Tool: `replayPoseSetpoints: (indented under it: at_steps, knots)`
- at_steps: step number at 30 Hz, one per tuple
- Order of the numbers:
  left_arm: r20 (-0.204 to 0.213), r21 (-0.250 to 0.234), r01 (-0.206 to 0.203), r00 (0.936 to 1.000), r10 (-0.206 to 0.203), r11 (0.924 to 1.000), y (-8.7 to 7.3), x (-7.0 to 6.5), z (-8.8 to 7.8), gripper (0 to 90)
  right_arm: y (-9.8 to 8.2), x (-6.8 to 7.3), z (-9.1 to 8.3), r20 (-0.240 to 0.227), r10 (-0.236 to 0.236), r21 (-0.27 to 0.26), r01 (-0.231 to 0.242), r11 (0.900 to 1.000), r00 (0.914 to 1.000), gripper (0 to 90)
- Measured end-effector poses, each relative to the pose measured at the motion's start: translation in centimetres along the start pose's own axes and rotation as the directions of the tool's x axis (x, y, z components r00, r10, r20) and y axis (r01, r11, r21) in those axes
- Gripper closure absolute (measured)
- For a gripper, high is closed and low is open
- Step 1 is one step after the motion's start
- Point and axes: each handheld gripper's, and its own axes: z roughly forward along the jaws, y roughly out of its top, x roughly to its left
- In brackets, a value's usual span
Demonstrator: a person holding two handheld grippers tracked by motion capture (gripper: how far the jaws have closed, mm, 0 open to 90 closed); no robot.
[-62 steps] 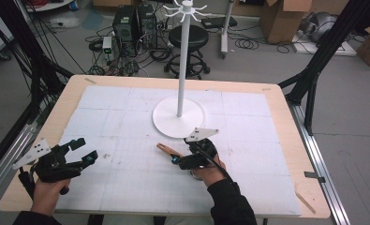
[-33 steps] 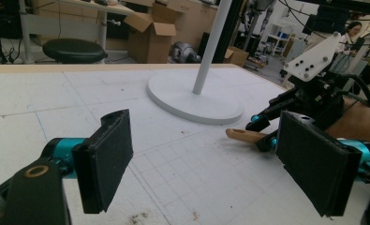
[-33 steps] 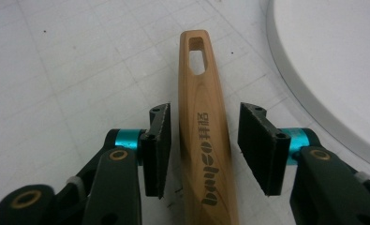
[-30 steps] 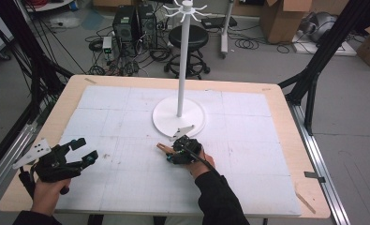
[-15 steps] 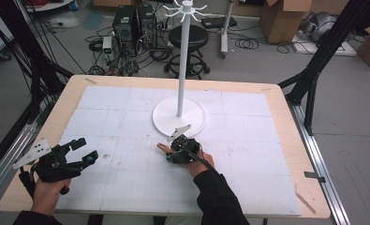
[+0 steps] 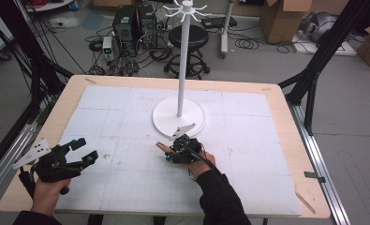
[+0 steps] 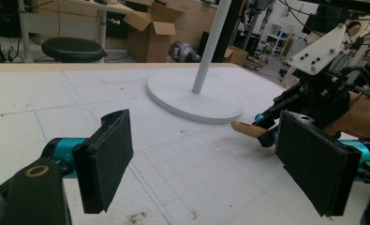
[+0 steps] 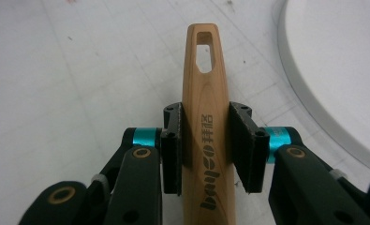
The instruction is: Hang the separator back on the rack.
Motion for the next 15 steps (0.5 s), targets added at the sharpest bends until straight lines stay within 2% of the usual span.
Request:
replayPoseSetpoints:
  at_steps: [3,4,7,8,9,11,12,13,14,15]
  knots:
    - [0.003,0.000,0.000,1.0000,0.000,1.0000,0.0,0.0,0.0,20.0,0.0,0.0,-1.2,-0.028,0.022,-0.056,-0.024,0.998,0.9994,67.1]
    - [-0.002,0.000,-0.003,1.0000,0.003,1.0000,0.0,-0.1,0.0,20.0,0.0,0.0,-1.2,-0.028,0.022,-0.056,-0.024,0.998,0.9994,67.1]
    - [-0.002,0.000,-0.002,1.0000,0.002,1.0000,0.0,-0.1,0.0,19.8,0.1,0.0,-2.4,-0.051,0.038,-0.109,-0.043,0.993,0.9980,67.1]
    - [-0.001,-0.001,-0.003,1.0000,0.003,1.0000,0.0,-0.1,0.0,19.8,0.1,0.0,-3.2,-0.061,0.039,-0.143,-0.048,0.989,0.9974,67.1]
    - [0.001,-0.001,-0.002,1.0000,0.002,1.0000,0.0,-0.2,0.1,19.8,0.1,0.0,-3.2,-0.061,0.039,-0.143,-0.048,0.989,0.9974,67.1]
    - [0.005,0.000,-0.004,1.0000,0.004,1.0000,0.0,-0.3,0.1,19.7,0.1,0.0,-3.9,-0.078,0.047,-0.176,-0.060,0.983,0.9958,67.1]
    - [0.004,-0.003,-0.006,1.0000,0.006,1.0000,0.1,-0.5,0.2,19.1,0.0,0.1,-4.6,-0.098,0.047,-0.205,-0.066,0.976,0.9941,67.1]
    - [0.004,-0.003,-0.006,1.0000,0.006,1.0000,0.1,-0.5,0.2,18.6,0.0,0.1,-4.6,-0.098,0.047,-0.205,-0.066,0.976,0.9941,67.1]
    - [0.008,-0.008,-0.007,0.9999,0.007,0.9999,0.1,-0.6,0.3,18.6,-0.1,0.3,-5.3,-0.119,0.045,-0.232,-0.072,0.970,0.9918,67.0]
    - [0.018,-0.010,-0.005,0.9998,0.005,0.9999,0.2,-0.8,0.3,18.6,-0.1,0.3,-5.3,-0.119,0.045,-0.232,-0.072,0.970,0.9918,67.0]
